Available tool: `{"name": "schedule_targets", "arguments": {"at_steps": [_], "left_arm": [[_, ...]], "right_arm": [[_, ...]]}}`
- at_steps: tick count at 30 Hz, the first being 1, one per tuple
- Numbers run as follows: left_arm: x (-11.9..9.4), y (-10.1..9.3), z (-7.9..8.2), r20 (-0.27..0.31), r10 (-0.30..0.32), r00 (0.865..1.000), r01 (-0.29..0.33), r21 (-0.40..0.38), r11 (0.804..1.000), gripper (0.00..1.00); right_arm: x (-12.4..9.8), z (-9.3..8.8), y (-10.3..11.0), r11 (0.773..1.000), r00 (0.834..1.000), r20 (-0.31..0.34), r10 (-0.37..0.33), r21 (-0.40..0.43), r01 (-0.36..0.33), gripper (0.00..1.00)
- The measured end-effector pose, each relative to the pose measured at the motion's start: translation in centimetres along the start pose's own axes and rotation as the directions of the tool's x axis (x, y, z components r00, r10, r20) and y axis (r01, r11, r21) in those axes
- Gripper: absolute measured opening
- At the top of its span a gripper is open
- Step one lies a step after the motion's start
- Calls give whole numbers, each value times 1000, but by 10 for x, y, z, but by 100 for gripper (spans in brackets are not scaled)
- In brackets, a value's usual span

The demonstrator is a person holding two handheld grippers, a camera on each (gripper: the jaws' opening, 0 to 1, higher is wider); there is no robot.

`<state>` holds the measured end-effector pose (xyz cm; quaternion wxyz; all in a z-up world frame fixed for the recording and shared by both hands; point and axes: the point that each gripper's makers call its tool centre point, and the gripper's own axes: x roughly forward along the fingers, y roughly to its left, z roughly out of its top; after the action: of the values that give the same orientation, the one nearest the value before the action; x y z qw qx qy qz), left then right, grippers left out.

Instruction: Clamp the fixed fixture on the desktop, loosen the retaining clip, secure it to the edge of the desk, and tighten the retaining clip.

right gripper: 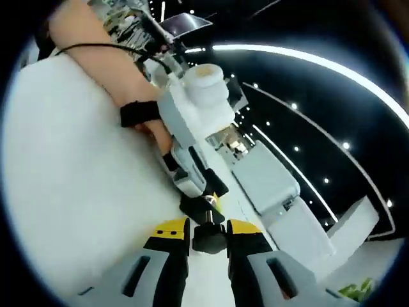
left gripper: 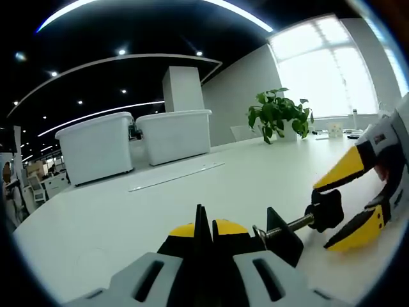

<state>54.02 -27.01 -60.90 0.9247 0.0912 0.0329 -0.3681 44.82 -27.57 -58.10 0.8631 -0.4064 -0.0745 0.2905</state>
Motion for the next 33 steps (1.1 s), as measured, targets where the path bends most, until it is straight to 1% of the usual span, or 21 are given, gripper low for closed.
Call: {"name": "schedule_targets", "arguments": {"at_steps": [2,3,4,5,6,7,9,11,12,13,16,17,18,19,20,21,23,26,29,32,33], "left_arm": [[0,0,0,0,0,1000,0,0,1000,7],[0,0,0,0,0,1000,0,0,1000,7],[-1,0,0,0,0,1000,0,0,1000,7],[-1,0,0,0,0,1000,0,0,1000,7],[-1,-1,0,0,-1,1000,1,0,1000,7],[-1,-1,0,0,-4,1000,4,0,1000,7],[-1,-2,0,1,-7,1000,7,0,1000,7],[-1,-2,0,1,-7,1000,7,0,1000,7],[-1,-2,0,1,-7,1000,7,0,1000,7],[-1,-2,0,1,-7,1000,7,0,1000,7],[-1,-2,0,1,-7,1000,7,0,1000,7],[-1,-2,0,1,-7,1000,7,0,1000,7],[-1,-2,0,1,-7,1000,7,0,1000,7],[-1,-2,0,1,-7,1000,7,0,1000,7],[-1,-2,0,1,-8,1000,8,1,1000,7],[-1,-2,0,1,-8,1000,8,0,1000,7],[-1,-2,0,0,-8,1000,8,0,1000,7],[-1,-2,0,0,-8,1000,8,0,1000,7],[-1,-1,0,0,-7,1000,7,0,1000,7],[0,0,0,0,-7,1000,7,0,1000,7],[0,0,1,0,-7,1000,7,1,1000,7]], "right_arm": [[-2,6,-3,992,999,34,-5,126,0,28],[-3,8,-9,980,998,52,-18,200,7,29],[-4,9,-15,960,997,69,-37,279,17,30],[-1,9,-26,944,996,76,-49,330,21,30],[-1,8,-34,913,994,85,-63,408,23,30],[-2,3,-38,858,993,87,-76,513,21,30],[-1,-3,-43,757,993,89,-81,653,3,29],[-1,-11,-43,654,995,78,-60,756,-20,27],[0,-15,-41,607,996,71,-48,794,-28,26],[0,-18,-41,572,997,65,-46,820,-27,26],[2,-28,-34,484,999,45,-20,875,-30,26],[3,-30,-30,463,999,39,-6,886,-32,25],[6,-32,-29,483,1000,28,3,875,-26,24],[7,-36,-27,512,1000,7,9,859,-11,23],[9,-36,-25,528,1000,6,18,849,-15,22],[10,-32,-22,521,1000,13,19,853,-21,22],[8,-33,-23,524,1000,13,19,851,-21,22],[7,-33,-22,493,1000,22,21,870,-29,21],[7,-34,-21,476,999,23,23,879,-31,23],[7,-34,-22,468,999,25,24,883,-33,22],[7,-35,-22,472,999,27,23,881,-35,22]]}}
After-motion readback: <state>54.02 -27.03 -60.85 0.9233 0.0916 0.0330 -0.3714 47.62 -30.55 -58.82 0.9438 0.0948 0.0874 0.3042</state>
